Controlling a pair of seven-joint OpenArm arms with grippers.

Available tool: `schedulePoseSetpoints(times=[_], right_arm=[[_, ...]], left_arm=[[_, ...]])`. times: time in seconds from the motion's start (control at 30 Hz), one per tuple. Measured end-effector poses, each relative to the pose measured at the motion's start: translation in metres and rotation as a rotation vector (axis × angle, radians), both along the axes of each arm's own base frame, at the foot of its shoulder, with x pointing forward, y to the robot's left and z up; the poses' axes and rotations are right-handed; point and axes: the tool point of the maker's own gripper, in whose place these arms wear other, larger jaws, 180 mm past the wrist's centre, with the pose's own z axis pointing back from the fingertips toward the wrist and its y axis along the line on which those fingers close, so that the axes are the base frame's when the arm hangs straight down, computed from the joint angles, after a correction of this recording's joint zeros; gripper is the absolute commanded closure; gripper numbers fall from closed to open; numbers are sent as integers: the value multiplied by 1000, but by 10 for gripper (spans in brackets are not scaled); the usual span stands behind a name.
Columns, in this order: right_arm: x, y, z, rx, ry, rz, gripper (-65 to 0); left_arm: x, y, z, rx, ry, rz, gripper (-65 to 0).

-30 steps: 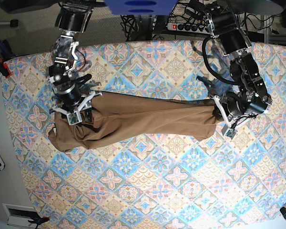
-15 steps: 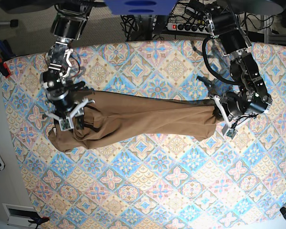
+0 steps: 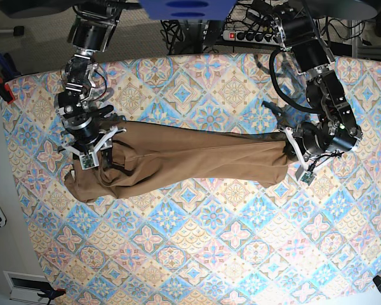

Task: Layout the t-shirt on the table in an organized manner, then fold the t-shirt properly
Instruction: 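Pull the shirt end with the right gripper toward the robot, then lift the brown shirt high with both grippers, letting it hang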

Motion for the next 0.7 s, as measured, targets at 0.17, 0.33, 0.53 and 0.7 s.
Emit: schedulePoseSetpoints(times=[0.17,0.33,0.53,0.7], right_arm=[[1,2,0,12,-26,6,-212],[5,3,6,18,-54,9,-210],[3,2,4,0,-44,13,0],[0,-3,-3,-97,-8,34,0]], left_arm=[[0,0,0,0,0,0,0],[0,0,0,0,0,0,0],[0,0,0,1,0,0,0],[0,0,0,1,0,0,0]])
